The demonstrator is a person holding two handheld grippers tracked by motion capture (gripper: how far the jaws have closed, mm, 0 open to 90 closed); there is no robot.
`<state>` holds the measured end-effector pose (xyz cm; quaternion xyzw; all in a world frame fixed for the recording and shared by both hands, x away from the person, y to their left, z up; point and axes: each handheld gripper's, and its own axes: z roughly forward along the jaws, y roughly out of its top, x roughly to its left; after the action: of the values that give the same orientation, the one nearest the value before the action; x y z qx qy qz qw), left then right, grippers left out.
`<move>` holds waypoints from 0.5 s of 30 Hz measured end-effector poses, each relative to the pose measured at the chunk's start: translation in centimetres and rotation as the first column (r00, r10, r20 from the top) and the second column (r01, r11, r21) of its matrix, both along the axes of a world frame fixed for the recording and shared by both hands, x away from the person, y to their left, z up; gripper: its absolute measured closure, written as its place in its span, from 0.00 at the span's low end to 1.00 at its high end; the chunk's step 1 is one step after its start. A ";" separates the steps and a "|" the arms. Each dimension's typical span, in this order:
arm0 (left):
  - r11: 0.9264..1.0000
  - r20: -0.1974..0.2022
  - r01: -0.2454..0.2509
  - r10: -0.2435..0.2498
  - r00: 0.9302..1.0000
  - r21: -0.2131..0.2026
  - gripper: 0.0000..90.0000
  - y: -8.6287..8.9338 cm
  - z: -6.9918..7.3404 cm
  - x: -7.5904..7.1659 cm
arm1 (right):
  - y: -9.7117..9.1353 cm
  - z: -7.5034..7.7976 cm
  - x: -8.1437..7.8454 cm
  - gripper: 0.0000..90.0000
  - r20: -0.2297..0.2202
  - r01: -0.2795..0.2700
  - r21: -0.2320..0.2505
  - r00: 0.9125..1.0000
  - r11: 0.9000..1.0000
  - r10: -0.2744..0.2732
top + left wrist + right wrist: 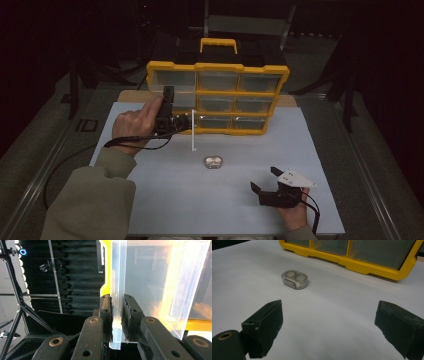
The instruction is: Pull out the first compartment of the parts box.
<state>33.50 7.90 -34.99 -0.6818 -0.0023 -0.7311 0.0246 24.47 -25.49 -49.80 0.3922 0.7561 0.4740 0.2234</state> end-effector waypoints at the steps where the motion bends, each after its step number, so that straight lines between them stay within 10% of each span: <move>1: 1.000 0.000 0.000 0.000 1.000 0.000 0.89 0.0 0.0 0.0 | 0.0 0.0 0.0 0.09 0.000 0.000 0.000 1.000 1.000 0.000; 15: 1.000 0.009 0.007 -0.007 1.000 0.002 0.89 0.2 -0.1 -1.4 | 0.0 0.0 0.0 0.09 -0.004 0.002 0.003 1.000 1.000 -0.002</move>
<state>32.09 8.10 -35.05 -0.6787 0.0007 -0.7341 0.0227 24.46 -25.50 -49.77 0.3941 0.7553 0.4744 0.2218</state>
